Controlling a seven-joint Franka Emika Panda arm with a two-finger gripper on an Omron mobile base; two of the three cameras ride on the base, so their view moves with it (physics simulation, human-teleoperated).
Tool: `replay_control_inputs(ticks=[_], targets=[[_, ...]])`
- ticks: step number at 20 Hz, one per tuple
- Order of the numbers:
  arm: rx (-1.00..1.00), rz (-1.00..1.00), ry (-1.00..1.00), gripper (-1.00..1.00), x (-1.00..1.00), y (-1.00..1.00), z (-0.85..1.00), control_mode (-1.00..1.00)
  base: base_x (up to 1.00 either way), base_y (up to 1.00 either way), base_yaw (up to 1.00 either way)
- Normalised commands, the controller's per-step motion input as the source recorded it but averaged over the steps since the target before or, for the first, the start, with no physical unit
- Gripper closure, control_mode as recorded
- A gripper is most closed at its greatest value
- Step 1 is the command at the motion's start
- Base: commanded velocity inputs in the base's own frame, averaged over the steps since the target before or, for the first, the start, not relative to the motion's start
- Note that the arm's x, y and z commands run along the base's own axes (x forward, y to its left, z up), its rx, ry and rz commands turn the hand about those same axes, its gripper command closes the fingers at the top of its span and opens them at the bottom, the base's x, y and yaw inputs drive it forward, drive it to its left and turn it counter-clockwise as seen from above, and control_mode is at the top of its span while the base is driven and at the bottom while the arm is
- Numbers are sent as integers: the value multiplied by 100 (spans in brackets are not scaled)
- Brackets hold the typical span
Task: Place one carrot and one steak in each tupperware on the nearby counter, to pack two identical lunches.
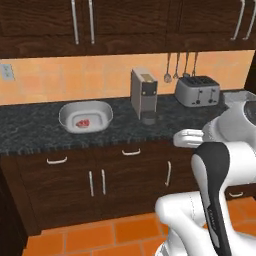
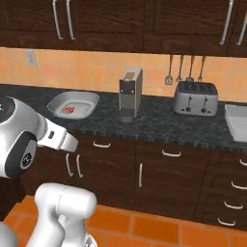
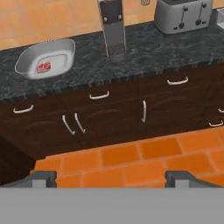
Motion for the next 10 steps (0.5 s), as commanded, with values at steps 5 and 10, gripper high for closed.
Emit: replay_control_inputs(ticks=[5, 10], targets=[[0, 0, 0, -100, 0, 0, 0, 100, -79, -100, -5], [0, 0, 0, -100, 0, 0, 0, 100, -24, -100, -1]])
